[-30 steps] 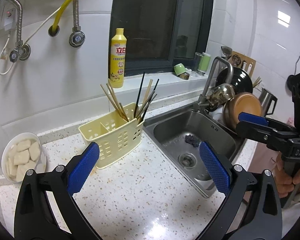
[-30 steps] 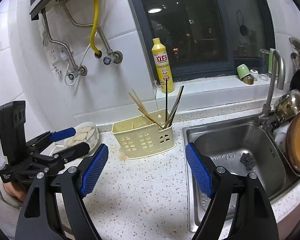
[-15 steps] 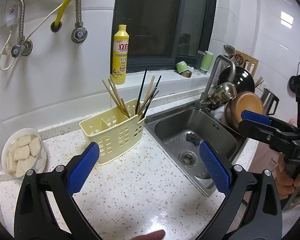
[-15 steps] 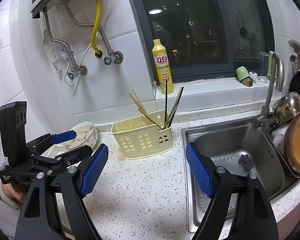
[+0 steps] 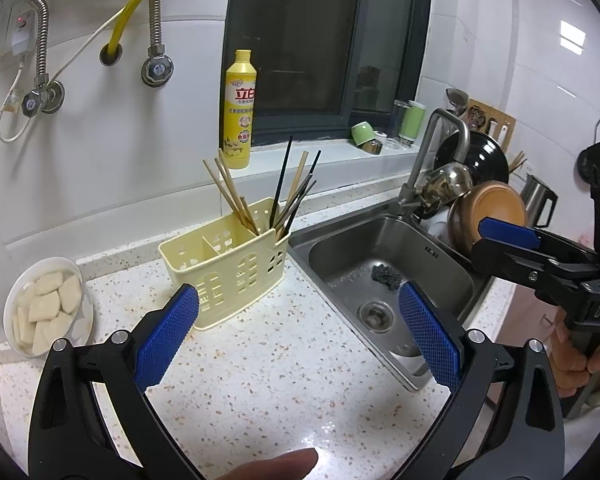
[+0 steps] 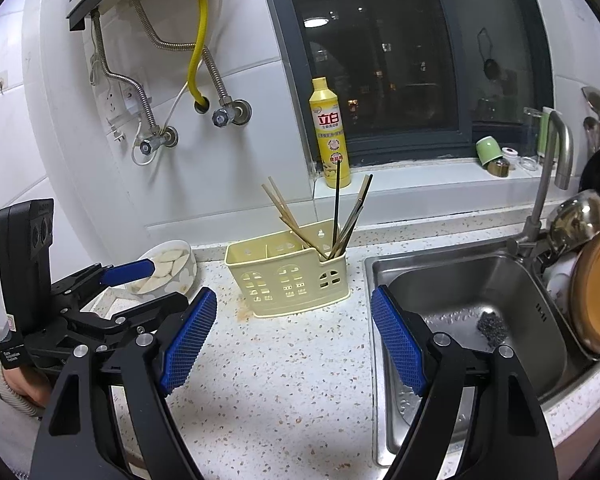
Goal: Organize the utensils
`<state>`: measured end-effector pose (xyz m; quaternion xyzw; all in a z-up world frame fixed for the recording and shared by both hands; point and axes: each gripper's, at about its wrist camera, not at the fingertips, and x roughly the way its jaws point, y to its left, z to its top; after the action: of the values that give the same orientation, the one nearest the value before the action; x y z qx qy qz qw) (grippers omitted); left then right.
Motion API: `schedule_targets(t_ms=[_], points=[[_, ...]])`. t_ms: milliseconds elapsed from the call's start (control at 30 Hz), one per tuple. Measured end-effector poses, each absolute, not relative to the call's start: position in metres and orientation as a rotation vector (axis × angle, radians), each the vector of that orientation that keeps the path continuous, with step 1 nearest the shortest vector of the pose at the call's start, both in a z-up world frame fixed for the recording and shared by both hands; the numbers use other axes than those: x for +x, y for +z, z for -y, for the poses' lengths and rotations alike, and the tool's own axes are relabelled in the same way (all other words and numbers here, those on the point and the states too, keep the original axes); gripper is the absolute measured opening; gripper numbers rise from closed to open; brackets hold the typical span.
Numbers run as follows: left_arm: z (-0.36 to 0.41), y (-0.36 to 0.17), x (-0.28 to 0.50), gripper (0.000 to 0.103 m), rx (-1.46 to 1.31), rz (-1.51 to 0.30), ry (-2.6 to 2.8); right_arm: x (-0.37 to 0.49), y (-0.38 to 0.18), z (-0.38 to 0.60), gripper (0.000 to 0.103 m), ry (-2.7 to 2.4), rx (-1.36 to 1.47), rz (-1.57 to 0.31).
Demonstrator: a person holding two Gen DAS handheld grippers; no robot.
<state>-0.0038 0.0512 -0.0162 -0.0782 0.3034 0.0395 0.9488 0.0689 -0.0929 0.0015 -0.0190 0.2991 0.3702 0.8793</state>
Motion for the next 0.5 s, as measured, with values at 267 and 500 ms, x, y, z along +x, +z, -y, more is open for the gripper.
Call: schedule_targets(t_ms=[267, 500], points=[[-0.0485, -0.0157, -0.0041, 0.097, -0.155, -0.613, 0.077, 0.0672, 0.0012, 0.0939, 0.077, 0.771, -0.039, -0.622], [-0.0495, -0.0146, -0.0038, 0.097, -0.153, -0.611, 0.07, 0.0667, 0.0001, 0.095, 0.077, 0.773, -0.038, -0.621]])
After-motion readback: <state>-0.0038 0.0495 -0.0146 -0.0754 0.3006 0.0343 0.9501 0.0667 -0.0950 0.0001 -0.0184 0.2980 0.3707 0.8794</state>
